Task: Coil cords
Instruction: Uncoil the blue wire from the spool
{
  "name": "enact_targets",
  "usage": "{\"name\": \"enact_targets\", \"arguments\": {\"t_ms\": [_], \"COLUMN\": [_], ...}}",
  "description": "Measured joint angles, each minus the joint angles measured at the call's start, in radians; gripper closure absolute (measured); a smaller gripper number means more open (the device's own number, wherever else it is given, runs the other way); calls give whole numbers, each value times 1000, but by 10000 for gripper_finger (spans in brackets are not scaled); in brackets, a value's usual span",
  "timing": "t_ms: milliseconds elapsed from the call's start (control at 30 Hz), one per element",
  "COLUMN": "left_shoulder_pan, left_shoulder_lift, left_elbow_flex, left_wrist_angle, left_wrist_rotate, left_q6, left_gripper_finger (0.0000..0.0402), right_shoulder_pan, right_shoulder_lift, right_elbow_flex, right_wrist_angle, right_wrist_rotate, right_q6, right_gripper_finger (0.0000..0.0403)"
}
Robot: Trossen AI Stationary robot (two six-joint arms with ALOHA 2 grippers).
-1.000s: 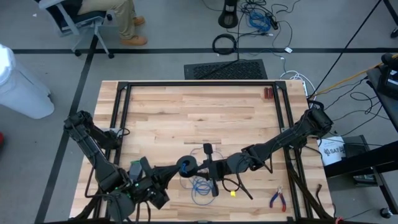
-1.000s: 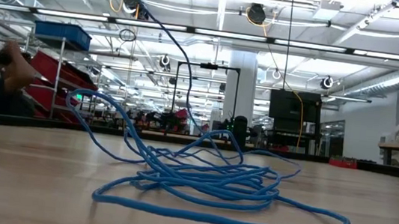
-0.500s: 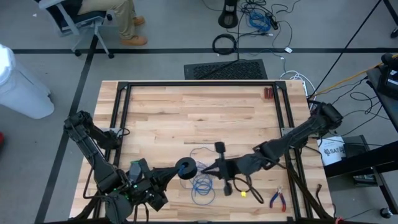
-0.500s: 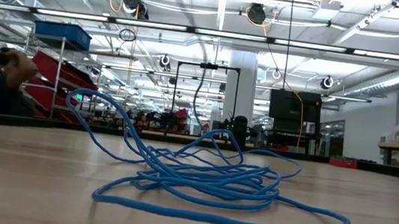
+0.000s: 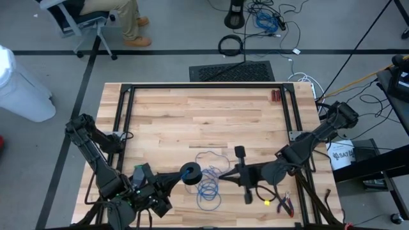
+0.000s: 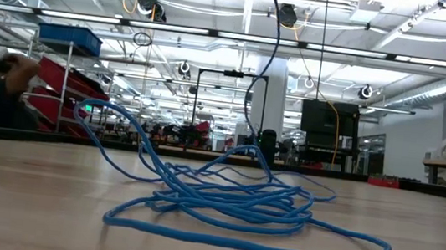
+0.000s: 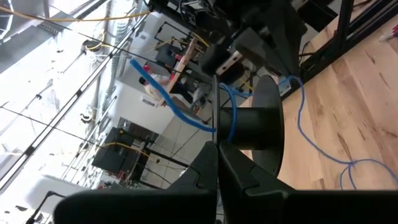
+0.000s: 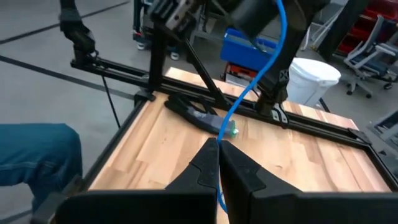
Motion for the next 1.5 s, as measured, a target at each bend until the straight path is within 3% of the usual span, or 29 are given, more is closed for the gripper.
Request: {"name": "enact_targets", "arguments": {"t_ms": [300, 467, 633, 900, 1333, 1500], "left_shoulder_pan": [0, 1, 5, 43, 131, 140], "left_shoulder_lift": [0, 0, 0, 3, 3, 3], "left_elbow_flex": [0, 0, 0, 0, 0, 0], "left_wrist_angle": [-2, -3, -7, -17, -10, -9], "left_wrist_rotate": [0, 0, 0, -1, -26, -41], "left_q6": [1, 0, 0, -25, -106, -131], "left_gripper_finger": [400, 400, 400, 400, 400, 400], "right_shoulder_pan": [9, 13, 29, 33, -25, -55], "right_shoulder_lift": [0, 1, 12, 38, 176, 227], "right_elbow_flex": [0, 0, 0, 0, 0, 0], "right_wrist_angle": [4, 111, 214, 238, 361, 361], "right_wrist_rotate": [1, -12, -68, -134, -294, -309], "right_q6": [0, -35, -81, -87, -109, -108], "right_gripper_finger": [403, 403, 403, 403, 403, 403]}}
